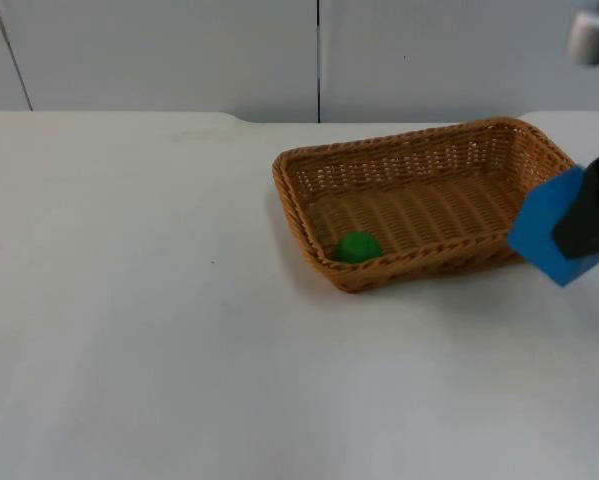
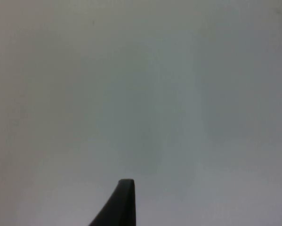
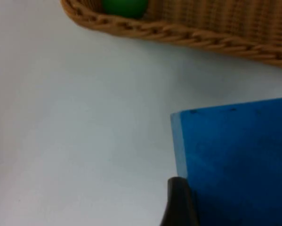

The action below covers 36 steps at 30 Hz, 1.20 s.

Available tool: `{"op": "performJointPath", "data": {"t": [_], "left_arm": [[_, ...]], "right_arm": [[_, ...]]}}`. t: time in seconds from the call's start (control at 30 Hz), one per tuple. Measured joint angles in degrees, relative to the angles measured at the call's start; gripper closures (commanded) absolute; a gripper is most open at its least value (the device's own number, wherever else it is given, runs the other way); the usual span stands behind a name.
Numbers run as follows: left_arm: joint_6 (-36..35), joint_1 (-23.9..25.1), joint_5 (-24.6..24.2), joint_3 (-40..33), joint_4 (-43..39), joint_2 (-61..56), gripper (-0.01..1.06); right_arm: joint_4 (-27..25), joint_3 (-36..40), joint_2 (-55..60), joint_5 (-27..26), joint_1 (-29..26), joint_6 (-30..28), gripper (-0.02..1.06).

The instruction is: Place all geometric objects except the red cube into the basket.

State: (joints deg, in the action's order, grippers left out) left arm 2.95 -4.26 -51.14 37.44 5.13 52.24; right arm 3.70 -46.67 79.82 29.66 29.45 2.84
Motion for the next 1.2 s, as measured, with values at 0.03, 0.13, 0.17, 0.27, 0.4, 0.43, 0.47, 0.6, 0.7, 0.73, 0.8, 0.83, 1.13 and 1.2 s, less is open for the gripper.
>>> {"op": "performJointPath", "data": {"t": [0.03, 0.13, 0.17, 0.27, 0.4, 0.43, 0.47, 0.6, 0.7, 0.73, 0.8, 0.83, 1.13, 1.2], "left_arm": [[0.00, 0.00, 0.12, 0.00, 0.00, 0.00, 0.00], [0.00, 0.00, 0.12, 0.00, 0.00, 0.00, 0.00], [0.00, 0.00, 0.12, 0.00, 0.00, 0.00, 0.00], [0.00, 0.00, 0.12, 0.00, 0.00, 0.00, 0.00], [0.00, 0.00, 0.22, 0.00, 0.00, 0.00, 0.00], [0.00, 0.00, 0.22, 0.00, 0.00, 0.00, 0.00], [0.00, 0.00, 0.22, 0.00, 0.00, 0.00, 0.00], [0.00, 0.00, 0.22, 0.00, 0.00, 0.00, 0.00], [0.00, 0.00, 0.22, 0.00, 0.00, 0.00, 0.00], [0.00, 0.00, 0.22, 0.00, 0.00, 0.00, 0.00], [0.00, 0.00, 0.22, 0.00, 0.00, 0.00, 0.00], [0.00, 0.00, 0.33, 0.00, 0.00, 0.00, 0.00], [0.00, 0.00, 0.65, 0.00, 0.00, 0.00, 0.00], [0.00, 0.00, 0.65, 0.00, 0.00, 0.00, 0.00]], "right_arm": [[0.00, 0.00, -1.17, 0.54, 0.00, 0.00, 1.04], [0.00, 0.00, -1.93, 1.16, 0.00, 0.00, 1.04], [0.00, 0.00, -1.93, 1.16, 0.00, 0.00, 1.04], [0.00, -0.14, -0.14, 1.14, 0.00, 0.12, 1.04], [0.16, -3.03, 3.57, 1.52, -0.40, 0.12, 1.04], [0.16, -5.00, 5.30, 1.74, -1.03, 0.12, 1.04], [0.32, -6.85, 7.21, 1.74, -1.83, 0.12, 1.04], [0.35, -14.78, 13.37, 2.68, -4.34, 0.12, 1.04], [0.44, -22.65, 20.38, 3.64, -6.12, 0.12, 1.04], [0.44, -24.85, 22.93, 3.77, -6.48, 0.12, 1.04], [0.61, -27.39, 25.48, 3.77, -6.64, 0.12, 1.04], [0.59, -29.87, 27.56, 3.77, -6.76, 0.12, 1.04], [0.59, -41.53, 41.99, 2.27, -6.76, 0.12, 1.03], [0.59, -41.78, 43.92, 1.36, -6.76, 0.12, 0.92]]}}
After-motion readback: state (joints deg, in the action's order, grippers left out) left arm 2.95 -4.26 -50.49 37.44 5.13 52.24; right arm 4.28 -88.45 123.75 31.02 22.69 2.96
